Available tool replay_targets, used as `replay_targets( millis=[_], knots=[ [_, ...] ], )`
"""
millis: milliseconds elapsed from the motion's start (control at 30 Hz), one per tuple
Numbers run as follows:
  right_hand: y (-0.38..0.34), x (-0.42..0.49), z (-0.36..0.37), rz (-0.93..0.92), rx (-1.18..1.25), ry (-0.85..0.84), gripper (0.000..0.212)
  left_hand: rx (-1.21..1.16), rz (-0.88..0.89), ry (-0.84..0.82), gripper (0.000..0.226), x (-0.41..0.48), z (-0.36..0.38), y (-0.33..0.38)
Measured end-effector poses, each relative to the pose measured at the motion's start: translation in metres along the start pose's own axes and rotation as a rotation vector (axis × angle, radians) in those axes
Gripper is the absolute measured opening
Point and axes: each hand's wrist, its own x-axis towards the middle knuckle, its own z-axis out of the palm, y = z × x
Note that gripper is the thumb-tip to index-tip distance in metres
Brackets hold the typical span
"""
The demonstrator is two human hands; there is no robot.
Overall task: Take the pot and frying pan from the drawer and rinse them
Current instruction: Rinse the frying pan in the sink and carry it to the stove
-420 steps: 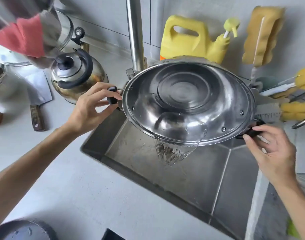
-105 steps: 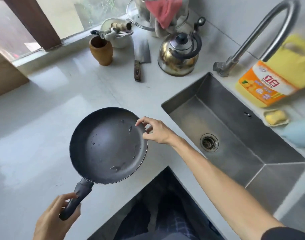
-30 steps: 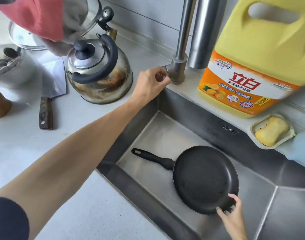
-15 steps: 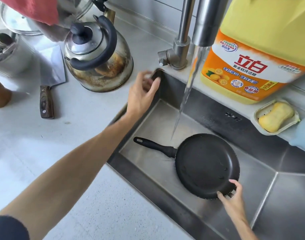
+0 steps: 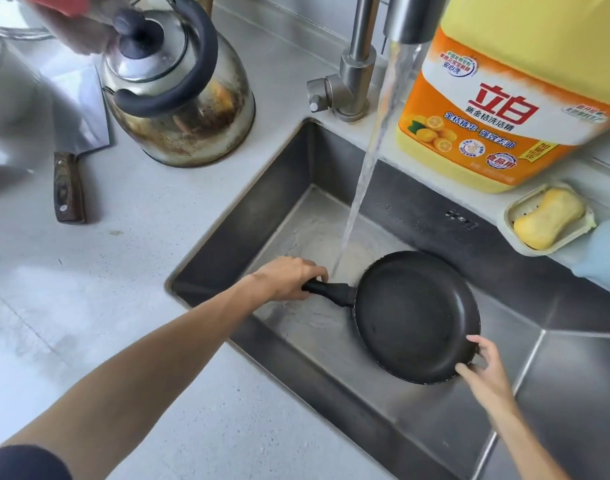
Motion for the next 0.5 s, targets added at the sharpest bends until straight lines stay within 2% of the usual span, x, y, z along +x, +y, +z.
replay_targets(
  millis=[167, 500],
  knots=[
    [-0.014, -0.014, -0.003, -0.024, 0.091, -0.023, 0.065, -0.012, 0.041, 0.094, 0.034, -0.024, -0.034, -0.001],
    [-0.078, -0.064, -0.004, -0.143, 0.187, -0.143, 0.064, -0.025, -0.034, 0.309, 0.035, -0.111, -0.079, -0.009]
  ],
)
